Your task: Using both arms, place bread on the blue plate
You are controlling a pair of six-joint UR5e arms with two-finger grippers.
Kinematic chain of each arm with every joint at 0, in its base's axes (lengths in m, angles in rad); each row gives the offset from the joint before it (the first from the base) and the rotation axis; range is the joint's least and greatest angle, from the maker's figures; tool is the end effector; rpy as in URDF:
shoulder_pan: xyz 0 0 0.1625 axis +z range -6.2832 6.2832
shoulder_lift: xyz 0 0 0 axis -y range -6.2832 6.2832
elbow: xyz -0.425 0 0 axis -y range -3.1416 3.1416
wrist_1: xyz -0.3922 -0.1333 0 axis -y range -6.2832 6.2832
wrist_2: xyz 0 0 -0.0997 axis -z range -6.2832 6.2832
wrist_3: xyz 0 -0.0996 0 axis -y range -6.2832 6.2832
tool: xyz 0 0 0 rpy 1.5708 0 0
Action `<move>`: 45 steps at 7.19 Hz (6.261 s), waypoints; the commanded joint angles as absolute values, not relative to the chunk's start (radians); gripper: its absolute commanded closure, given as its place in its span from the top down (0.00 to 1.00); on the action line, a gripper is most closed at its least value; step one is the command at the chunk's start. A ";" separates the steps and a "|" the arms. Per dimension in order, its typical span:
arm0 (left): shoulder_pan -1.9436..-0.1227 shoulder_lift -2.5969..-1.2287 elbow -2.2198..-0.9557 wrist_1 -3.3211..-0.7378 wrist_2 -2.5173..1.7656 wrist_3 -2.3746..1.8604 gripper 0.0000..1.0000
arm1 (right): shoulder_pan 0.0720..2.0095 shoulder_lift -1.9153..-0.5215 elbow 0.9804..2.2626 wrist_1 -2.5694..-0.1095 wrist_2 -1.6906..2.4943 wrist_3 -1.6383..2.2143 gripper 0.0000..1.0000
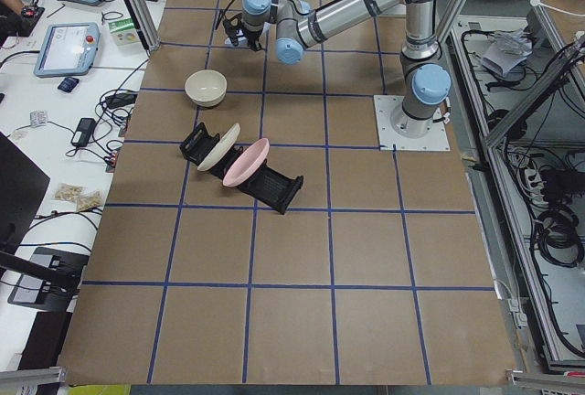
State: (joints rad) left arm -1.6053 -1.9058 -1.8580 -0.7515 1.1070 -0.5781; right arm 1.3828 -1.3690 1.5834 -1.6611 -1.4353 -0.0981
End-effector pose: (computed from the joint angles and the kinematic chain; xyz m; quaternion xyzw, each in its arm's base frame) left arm -0.1975 -0.5672 0.2675 0.2382 -0.9390 0.0223 0.2469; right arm 0.0404 -0.5728 0.3852 0.0489 0.9946 0.0516 0.0757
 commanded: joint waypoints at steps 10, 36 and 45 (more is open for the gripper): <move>-1.600 -2.020 -1.859 -0.603 1.173 -0.661 1.00 | 1.572 -1.368 1.667 -1.808 -1.427 0.141 0.00; -1.491 -1.534 -1.663 -1.531 1.586 -0.028 1.00 | 1.658 -1.478 1.339 -1.343 -1.575 0.022 1.00; -1.489 -1.523 -1.671 -1.531 1.589 -0.026 1.00 | 1.589 -1.532 1.494 -1.540 -1.568 -0.028 1.00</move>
